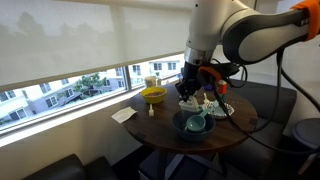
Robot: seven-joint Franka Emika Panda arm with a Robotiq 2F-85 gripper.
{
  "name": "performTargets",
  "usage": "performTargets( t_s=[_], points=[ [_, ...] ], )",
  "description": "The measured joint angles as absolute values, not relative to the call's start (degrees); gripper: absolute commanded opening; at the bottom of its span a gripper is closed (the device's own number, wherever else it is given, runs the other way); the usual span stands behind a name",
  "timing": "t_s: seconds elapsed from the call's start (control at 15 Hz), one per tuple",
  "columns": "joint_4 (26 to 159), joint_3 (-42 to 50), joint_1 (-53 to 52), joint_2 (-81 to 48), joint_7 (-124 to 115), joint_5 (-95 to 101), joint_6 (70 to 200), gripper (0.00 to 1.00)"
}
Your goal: Put the brush in the blue bowl
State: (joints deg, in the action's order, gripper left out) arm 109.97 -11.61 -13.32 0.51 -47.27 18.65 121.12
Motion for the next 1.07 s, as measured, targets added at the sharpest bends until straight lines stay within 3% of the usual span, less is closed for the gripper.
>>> performTargets(
  t_s=[0.4, 0.47, 0.53, 0.93, 1.07],
  points=[
    [112.8, -12.0, -13.0, 0.9, -36.1, 9.6, 120.8, 0.06],
    [113.1, -12.0, -13.0, 0.9, -34.7, 8.9, 120.9, 0.49],
    [113.5, -12.0, -13.0, 0.9, -33.5, 8.5, 121.2, 0.50],
    [113.8, -11.8, -12.8, 1.2, -30.9, 8.0, 121.6, 0.91],
    [113.6, -10.9, -11.8, 2.4, -30.3, 5.4, 122.9, 1.00]
  ],
)
